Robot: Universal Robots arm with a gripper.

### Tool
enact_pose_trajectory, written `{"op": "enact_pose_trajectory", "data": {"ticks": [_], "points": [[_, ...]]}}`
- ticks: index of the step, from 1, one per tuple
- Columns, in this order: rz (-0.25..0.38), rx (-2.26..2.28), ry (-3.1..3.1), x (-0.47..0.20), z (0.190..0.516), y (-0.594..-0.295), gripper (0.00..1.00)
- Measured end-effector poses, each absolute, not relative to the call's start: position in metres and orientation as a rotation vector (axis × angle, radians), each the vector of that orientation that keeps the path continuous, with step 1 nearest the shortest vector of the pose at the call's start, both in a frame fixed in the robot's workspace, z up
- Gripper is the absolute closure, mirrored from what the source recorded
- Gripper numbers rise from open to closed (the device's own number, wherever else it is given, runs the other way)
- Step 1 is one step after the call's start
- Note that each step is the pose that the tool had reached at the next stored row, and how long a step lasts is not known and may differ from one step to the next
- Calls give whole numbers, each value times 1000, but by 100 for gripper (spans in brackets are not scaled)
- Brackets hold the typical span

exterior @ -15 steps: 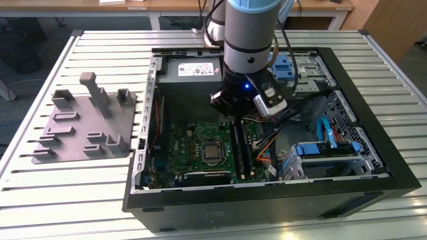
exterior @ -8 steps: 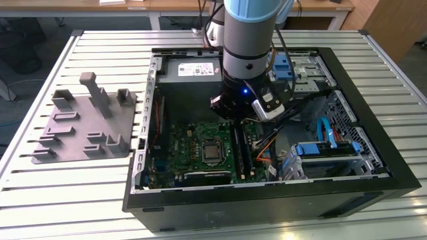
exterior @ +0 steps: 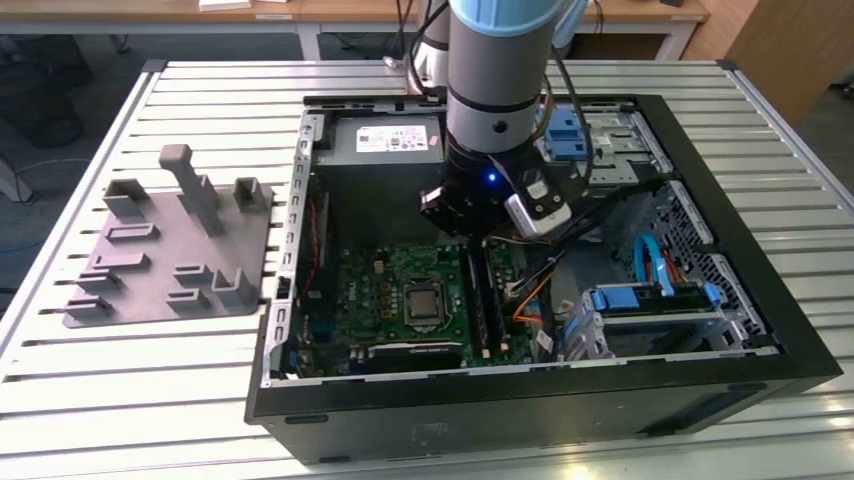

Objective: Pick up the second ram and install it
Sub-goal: 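Press down the second ram until it locks into place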

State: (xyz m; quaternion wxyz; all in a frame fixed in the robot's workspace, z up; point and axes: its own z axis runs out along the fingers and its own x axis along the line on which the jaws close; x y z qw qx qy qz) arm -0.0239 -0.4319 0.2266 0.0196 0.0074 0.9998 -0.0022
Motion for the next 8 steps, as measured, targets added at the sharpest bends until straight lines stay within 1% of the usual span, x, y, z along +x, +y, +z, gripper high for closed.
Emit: {"op": "enact_pose_trajectory", "data": {"ticks": [3,8], "points": [[-8,23,3102,-24,227,-436,90],[-11,23,3102,-25,227,-455,90]]}}
